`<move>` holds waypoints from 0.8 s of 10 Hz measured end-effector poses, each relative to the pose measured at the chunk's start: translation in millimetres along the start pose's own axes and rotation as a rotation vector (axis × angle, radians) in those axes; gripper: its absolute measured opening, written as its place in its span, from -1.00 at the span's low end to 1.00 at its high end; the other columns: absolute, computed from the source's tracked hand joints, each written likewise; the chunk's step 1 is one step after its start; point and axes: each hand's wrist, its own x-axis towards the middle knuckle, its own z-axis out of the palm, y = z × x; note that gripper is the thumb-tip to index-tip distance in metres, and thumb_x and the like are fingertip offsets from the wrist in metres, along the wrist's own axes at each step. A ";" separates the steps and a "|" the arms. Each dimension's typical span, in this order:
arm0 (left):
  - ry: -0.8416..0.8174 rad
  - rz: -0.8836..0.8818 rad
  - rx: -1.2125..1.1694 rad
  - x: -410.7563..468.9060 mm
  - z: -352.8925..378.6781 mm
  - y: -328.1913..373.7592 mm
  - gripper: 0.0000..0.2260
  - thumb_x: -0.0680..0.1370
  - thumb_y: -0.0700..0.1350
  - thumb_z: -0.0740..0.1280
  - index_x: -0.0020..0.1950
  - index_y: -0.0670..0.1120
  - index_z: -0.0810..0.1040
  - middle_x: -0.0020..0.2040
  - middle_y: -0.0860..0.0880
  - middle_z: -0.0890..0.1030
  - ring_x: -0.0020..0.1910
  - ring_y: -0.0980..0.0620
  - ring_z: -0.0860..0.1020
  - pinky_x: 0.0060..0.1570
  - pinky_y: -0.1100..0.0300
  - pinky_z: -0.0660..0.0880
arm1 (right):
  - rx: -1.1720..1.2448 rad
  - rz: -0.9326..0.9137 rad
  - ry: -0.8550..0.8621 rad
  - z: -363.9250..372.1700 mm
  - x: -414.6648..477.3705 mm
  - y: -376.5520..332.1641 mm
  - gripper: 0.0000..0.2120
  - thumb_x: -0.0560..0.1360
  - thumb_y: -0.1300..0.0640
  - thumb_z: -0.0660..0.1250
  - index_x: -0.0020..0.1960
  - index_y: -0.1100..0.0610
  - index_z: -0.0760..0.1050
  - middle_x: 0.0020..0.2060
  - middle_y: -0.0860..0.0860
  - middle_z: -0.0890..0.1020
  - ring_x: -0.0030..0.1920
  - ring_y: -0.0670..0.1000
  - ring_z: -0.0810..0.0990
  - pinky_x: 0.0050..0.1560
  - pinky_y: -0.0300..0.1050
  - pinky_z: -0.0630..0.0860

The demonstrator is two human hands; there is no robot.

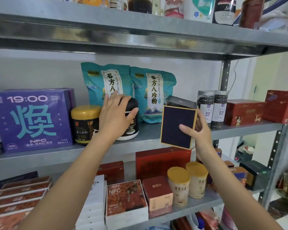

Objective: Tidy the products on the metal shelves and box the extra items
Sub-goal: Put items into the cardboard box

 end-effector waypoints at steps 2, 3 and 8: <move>-0.054 0.260 -0.561 -34.0 -10.7 50.4 -0.52 0.58 0.13 0.28 0.46 0.02 0.36 0.55 0.01 0.24 0.56 0.11 0.06 0.54 0.12 -0.06 | 0.581 0.255 -0.283 -22.3 -60.2 12.3 -0.46 0.01 -0.06 0.67 -0.05 0.10 0.72 -0.09 0.07 0.72 -0.12 0.05 0.71 -0.15 -0.07 0.64; -0.357 0.188 -1.047 -52.5 -11.8 76.9 -0.63 0.52 -0.03 0.38 0.32 0.00 0.52 0.38 0.01 0.51 0.43 0.10 0.39 0.45 0.02 0.28 | 0.702 0.376 -0.333 -24.8 -81.3 23.9 -0.40 -0.02 -0.01 0.69 -0.02 0.17 0.70 -0.09 0.11 0.71 -0.13 0.10 0.70 -0.09 0.00 0.64; -0.562 -0.571 -1.255 -66.9 20.3 120.6 -0.72 0.55 0.02 0.39 -0.07 -0.22 0.62 -0.15 -0.14 0.61 -0.16 -0.06 0.50 -0.12 0.10 0.42 | 0.671 -0.035 -0.566 -39.5 -115.4 26.5 -0.68 0.54 0.48 0.20 0.29 0.47 0.39 0.26 0.25 0.55 0.31 0.11 0.52 0.33 -0.06 0.39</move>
